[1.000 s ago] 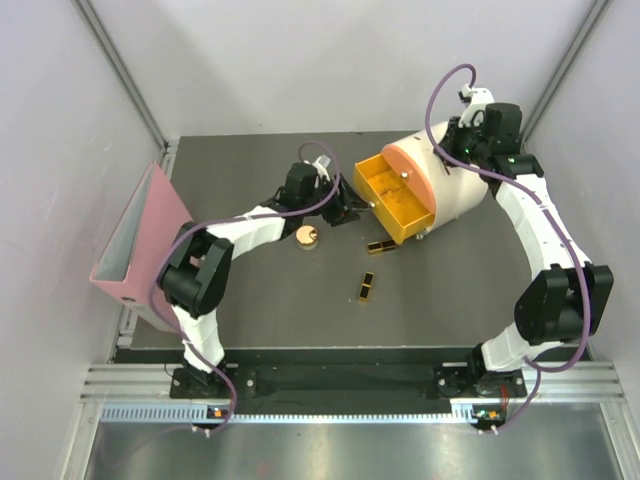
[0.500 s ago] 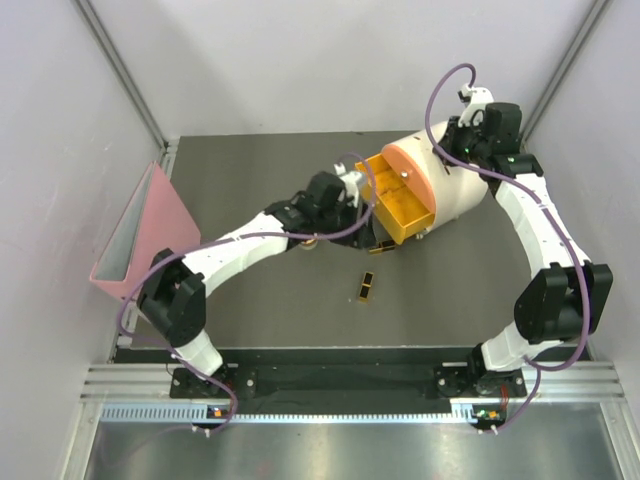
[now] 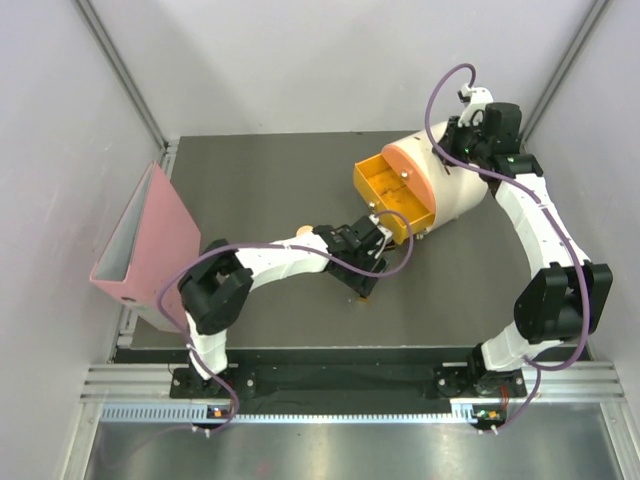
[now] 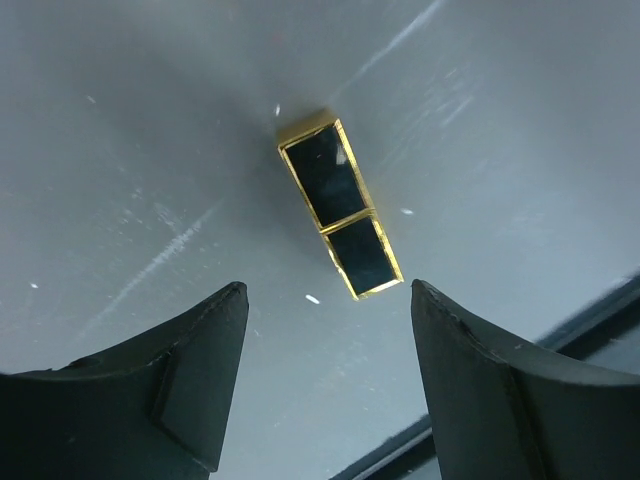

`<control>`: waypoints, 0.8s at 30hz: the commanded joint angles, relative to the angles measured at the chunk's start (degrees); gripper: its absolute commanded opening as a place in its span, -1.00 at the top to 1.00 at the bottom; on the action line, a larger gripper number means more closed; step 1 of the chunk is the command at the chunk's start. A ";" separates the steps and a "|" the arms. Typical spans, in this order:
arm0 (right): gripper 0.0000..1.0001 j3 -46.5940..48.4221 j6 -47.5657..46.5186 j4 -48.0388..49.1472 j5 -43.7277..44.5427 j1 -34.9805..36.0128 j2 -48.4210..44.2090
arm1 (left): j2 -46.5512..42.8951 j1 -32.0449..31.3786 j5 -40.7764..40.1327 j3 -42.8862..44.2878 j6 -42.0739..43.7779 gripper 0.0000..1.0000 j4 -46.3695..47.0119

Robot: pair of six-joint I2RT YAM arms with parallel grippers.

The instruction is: Organize the makeup

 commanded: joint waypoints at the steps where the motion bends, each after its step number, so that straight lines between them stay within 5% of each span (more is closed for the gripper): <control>1: 0.90 -5.32 -0.48 -16.76 0.89 -0.36 3.83 | 2.83 -1.22 -4.15 2.70 1.17 -0.43 -1.70; 13: 0.90 -6.02 -0.21 -16.76 0.54 -0.36 3.21 | 6.44 -1.57 -2.57 2.27 1.70 -0.14 1.90; 16: 0.90 -5.94 -0.04 -16.67 0.27 -0.36 3.39 | 6.88 -1.57 -1.07 2.00 2.14 0.29 1.90; 17: 0.90 -5.93 0.14 -16.58 0.27 -0.27 3.39 | 6.79 -1.57 -1.25 1.91 2.14 0.61 2.08; 19: 0.90 -5.93 0.23 -16.58 0.18 -0.27 3.39 | 6.62 -1.57 -1.69 1.48 2.14 0.93 1.99; 24: 0.90 -6.02 0.40 -16.32 0.01 -0.27 3.39 | 4.17 -1.57 -5.55 0.33 2.49 1.00 1.12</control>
